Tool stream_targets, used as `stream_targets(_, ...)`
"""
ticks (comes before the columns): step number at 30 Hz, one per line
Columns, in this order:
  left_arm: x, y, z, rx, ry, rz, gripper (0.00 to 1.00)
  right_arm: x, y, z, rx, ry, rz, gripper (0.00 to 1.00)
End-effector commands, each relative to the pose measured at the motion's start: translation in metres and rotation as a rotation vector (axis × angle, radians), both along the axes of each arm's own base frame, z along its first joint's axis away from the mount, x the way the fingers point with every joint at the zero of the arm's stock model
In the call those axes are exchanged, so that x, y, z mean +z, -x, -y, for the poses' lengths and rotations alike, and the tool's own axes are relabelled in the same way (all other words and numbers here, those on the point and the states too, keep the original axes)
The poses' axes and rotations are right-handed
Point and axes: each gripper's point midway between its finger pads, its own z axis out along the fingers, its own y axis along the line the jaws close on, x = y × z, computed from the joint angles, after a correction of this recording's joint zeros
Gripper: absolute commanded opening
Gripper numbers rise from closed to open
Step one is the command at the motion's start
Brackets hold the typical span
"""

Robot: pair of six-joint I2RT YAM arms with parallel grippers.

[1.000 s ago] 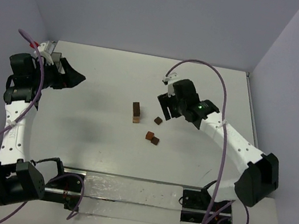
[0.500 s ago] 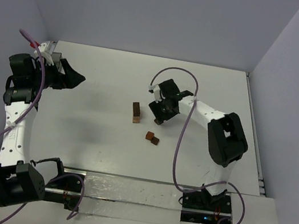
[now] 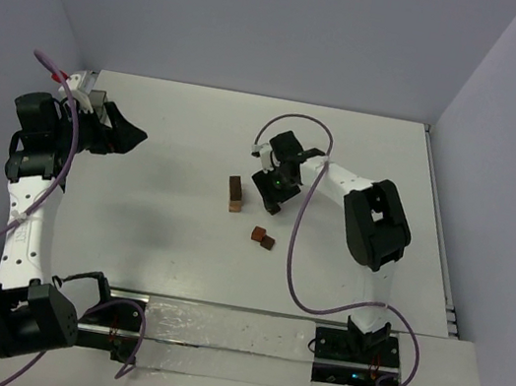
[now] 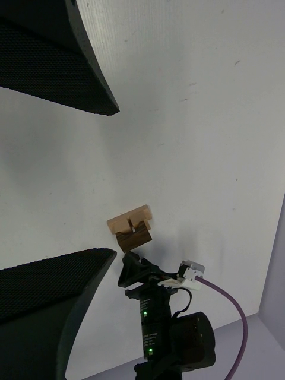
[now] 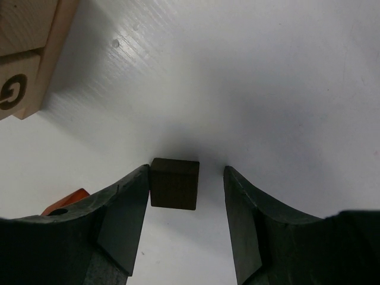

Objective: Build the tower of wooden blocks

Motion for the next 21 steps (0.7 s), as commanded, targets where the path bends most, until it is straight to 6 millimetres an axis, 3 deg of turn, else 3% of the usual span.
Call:
stream_targets(1, 0.014, -0.002, 0.001, -0.024, -0.016, 0.059, 0.99, 0.002, -0.006, -0.002, 0.026, -0.022, -0.017, 0.55)
stream_targets(4, 0.013, -0.003, 0.001, -0.025, -0.016, 0.052, 0.99, -0.002, 0.003, 0.001, 0.039, -0.025, -0.050, 0.40)
stream_targets(9, 0.014, -0.003, 0.000, -0.022, -0.016, 0.054, 0.98, 0.007, 0.019, 0.010, 0.045, -0.040, -0.067, 0.25)
stream_targets(17, 0.014, -0.002, 0.002, -0.017, 0.002, 0.052, 0.98, 0.044, 0.044, 0.036, -0.040, -0.083, -0.023, 0.14)
stream_targets(21, 0.016, -0.003, 0.001, -0.007, 0.007, 0.052, 0.98, 0.064, 0.057, 0.038, -0.195, -0.139, -0.026, 0.00)
